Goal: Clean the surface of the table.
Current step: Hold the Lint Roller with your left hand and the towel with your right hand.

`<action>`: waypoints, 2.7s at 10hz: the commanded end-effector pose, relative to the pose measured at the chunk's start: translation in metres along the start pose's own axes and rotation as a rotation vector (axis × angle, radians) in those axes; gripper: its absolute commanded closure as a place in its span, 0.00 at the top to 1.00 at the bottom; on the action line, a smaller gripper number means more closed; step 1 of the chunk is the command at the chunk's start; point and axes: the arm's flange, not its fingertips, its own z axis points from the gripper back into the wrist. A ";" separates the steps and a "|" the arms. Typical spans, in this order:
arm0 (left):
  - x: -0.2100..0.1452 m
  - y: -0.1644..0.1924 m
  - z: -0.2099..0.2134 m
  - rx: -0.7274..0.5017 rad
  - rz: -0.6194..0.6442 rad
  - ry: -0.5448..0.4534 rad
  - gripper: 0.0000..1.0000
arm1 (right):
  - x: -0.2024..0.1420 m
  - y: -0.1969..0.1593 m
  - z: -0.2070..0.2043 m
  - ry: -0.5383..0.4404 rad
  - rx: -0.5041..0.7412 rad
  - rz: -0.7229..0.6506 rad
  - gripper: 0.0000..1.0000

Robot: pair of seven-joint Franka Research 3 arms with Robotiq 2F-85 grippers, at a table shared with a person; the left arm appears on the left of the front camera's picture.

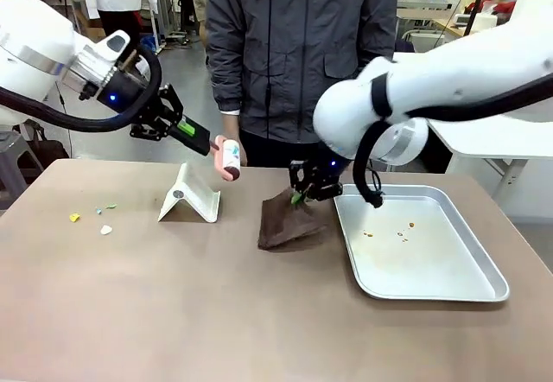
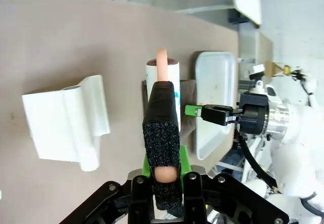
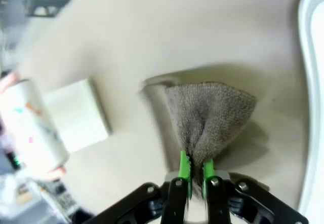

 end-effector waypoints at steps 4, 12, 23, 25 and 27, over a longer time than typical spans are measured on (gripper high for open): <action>-0.040 0.037 0.076 -0.348 -0.049 0.089 0.00 | -0.058 -0.087 0.067 0.160 0.584 -0.063 0.00; -0.141 0.154 0.230 -0.479 -0.041 0.076 0.00 | -0.090 -0.323 0.208 0.002 0.941 -0.378 0.00; -0.229 0.258 0.313 -0.294 0.343 -0.255 0.00 | -0.117 -0.452 0.238 -0.149 1.031 -0.494 0.00; -0.229 0.258 0.313 -0.294 0.343 -0.255 0.00 | -0.117 -0.452 0.238 -0.149 1.031 -0.494 0.00; -0.229 0.258 0.313 -0.294 0.343 -0.255 0.00 | -0.117 -0.452 0.238 -0.149 1.031 -0.494 0.00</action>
